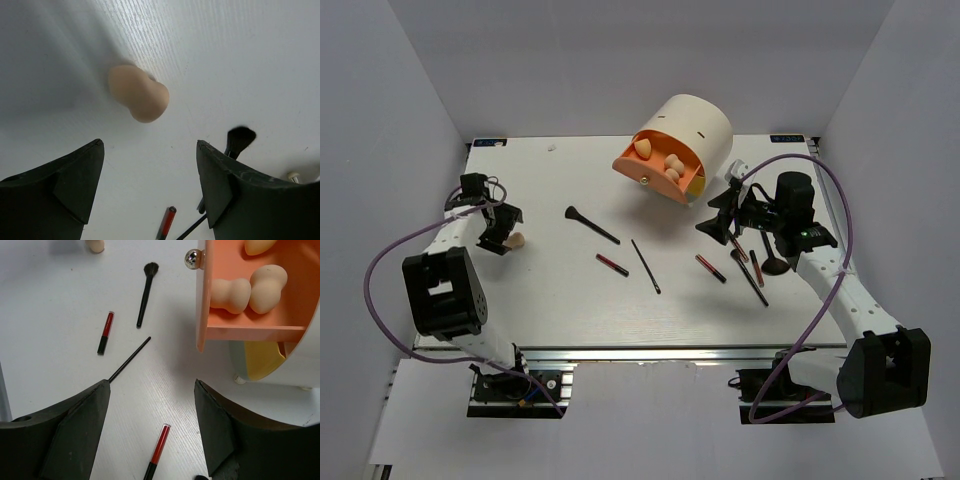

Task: Organize the makeup

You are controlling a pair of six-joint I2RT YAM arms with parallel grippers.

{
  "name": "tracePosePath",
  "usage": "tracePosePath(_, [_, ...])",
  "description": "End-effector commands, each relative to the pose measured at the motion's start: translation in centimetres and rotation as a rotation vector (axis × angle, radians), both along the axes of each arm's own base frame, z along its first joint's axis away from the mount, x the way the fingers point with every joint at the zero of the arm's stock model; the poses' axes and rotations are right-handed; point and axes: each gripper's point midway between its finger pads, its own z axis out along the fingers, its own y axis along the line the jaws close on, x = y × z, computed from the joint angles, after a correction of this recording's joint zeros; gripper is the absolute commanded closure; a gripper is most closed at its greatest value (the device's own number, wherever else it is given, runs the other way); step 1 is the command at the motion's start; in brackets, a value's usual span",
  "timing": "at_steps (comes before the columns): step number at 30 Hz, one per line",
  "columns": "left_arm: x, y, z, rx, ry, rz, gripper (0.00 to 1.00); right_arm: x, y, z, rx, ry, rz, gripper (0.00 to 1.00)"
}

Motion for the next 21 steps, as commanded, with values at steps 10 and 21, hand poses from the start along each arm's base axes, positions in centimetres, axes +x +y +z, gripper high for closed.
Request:
tracePosePath(10, [3.1, 0.8, -1.8, -0.040, 0.016, 0.058, 0.26, 0.0, -0.3, -0.3, -0.025, -0.017, -0.011, 0.26])
tracePosePath(21, [3.1, 0.8, -3.6, -0.054, 0.053, 0.055, 0.43, 0.1, -0.3, -0.2, -0.028, -0.020, -0.018, 0.26])
